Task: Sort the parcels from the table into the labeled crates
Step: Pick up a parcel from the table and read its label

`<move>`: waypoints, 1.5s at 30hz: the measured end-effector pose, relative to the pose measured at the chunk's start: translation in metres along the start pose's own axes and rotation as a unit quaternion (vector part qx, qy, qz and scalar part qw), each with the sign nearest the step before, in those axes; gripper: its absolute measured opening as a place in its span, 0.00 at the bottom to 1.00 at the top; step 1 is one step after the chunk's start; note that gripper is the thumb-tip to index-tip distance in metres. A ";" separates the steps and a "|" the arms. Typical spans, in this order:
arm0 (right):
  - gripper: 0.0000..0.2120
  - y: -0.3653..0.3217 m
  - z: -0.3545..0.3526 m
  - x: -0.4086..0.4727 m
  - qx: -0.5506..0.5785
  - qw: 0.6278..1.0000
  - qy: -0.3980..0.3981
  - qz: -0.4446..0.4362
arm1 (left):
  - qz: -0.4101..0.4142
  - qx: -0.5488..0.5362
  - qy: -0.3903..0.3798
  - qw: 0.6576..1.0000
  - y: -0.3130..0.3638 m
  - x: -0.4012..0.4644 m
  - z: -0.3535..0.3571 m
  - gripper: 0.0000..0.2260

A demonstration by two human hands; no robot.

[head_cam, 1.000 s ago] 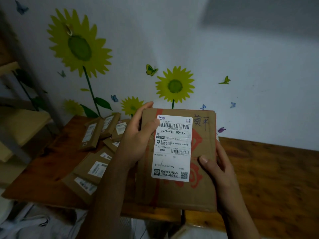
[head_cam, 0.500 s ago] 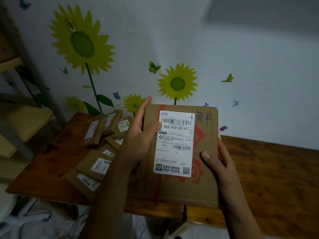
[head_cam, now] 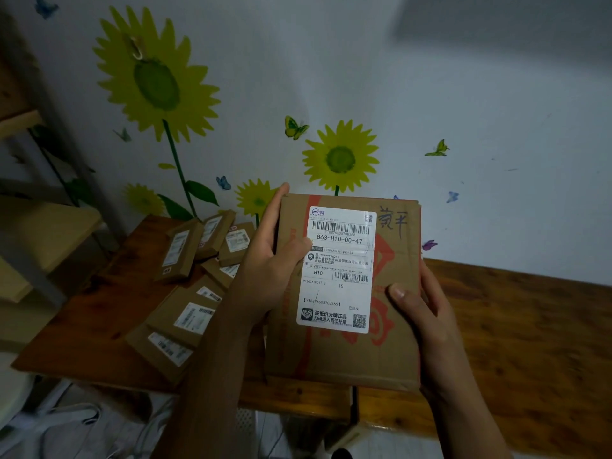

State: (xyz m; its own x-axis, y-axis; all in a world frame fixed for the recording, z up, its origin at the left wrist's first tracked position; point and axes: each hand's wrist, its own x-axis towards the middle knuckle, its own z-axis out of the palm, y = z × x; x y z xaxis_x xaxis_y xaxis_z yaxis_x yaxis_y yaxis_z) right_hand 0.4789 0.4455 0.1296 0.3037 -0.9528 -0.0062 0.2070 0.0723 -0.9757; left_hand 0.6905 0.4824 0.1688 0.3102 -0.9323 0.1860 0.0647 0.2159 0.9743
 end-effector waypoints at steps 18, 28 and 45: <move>0.44 0.000 -0.003 0.002 0.009 1.000 0.007 0.018 | 0.012 0.014 -0.012 1.000 -0.012 -0.001 0.002 0.33; 0.37 0.001 -0.005 0.001 0.030 0.999 -0.002 0.021 | 0.020 0.020 -0.030 0.999 -0.015 -0.005 0.001 0.35; 0.47 -0.004 -0.006 -0.001 0.021 0.999 0.013 0.032 | 0.028 0.023 -0.074 0.997 -0.013 -0.014 0.003 0.36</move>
State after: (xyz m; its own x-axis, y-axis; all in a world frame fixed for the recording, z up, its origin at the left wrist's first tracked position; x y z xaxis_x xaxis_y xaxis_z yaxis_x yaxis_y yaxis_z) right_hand 0.4725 0.4446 0.1326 0.2924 -0.9534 -0.0738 0.2274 0.1443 -0.9630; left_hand 0.6823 0.4917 0.1539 0.1677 -0.9525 0.2540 0.0065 0.2588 0.9659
